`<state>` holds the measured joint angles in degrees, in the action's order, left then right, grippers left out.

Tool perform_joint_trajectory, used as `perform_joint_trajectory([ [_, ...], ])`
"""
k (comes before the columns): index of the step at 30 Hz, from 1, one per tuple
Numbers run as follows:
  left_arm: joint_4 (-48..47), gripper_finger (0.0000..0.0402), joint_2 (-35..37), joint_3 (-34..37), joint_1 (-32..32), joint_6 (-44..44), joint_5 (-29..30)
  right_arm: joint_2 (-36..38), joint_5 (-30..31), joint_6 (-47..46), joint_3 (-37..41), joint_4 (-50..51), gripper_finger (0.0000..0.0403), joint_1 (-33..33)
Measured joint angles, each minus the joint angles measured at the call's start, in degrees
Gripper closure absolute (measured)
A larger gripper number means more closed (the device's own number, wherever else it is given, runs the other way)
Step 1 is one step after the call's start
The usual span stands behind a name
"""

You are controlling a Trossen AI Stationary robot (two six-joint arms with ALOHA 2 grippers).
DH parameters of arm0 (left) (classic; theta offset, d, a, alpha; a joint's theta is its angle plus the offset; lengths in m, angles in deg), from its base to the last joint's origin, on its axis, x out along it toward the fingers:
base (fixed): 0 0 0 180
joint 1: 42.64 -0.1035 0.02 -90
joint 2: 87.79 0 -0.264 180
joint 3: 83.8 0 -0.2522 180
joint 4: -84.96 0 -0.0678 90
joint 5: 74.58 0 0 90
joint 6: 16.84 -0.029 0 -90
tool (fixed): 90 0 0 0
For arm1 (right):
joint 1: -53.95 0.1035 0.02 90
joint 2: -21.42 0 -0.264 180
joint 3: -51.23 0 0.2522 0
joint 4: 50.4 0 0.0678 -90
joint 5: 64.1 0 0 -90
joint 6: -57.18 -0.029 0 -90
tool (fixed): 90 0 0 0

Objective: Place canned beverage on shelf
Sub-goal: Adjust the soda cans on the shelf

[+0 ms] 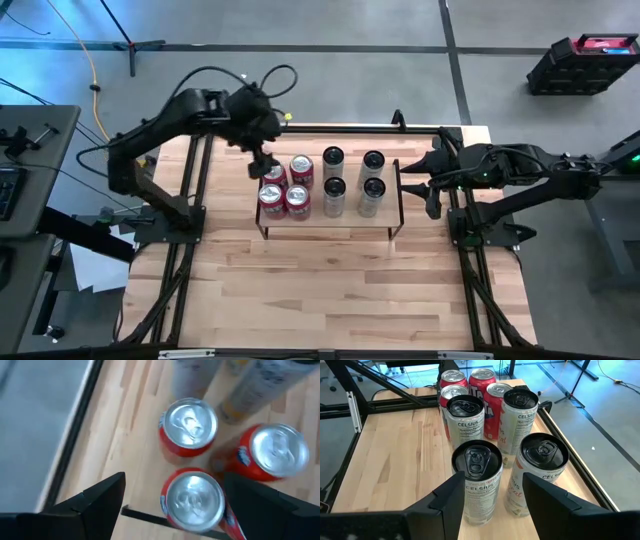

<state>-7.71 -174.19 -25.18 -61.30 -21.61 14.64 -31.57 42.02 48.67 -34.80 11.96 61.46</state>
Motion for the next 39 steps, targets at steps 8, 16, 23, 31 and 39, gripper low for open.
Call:
perform_joint_trajectory([
  [8,-3.91,0.0076,2.70,0.00,4.05,-0.81,2.89,0.00,0.00,0.00,0.00,0.00,0.0219,0.00],
  [16,-4.88,0.0076,0.94,0.00,6.15,-3.20,5.96,0.00,0.00,0.00,0.00,0.00,0.0219,-0.02],
  [23,-4.65,0.0076,0.26,0.18,6.82,-4.87,3.61,0.02,0.00,-0.30,0.00,0.00,0.0219,-0.01],
  [31,-1.81,0.0076,0.49,6.01,6.78,-5.46,3.37,0.02,0.00,-0.21,0.00,0.00,0.0219,-0.02],
  [39,0.23,0.0076,0.47,7.48,6.52,-6.29,4.58,0.02,0.00,-0.02,0.00,0.00,0.0219,0.00],
])
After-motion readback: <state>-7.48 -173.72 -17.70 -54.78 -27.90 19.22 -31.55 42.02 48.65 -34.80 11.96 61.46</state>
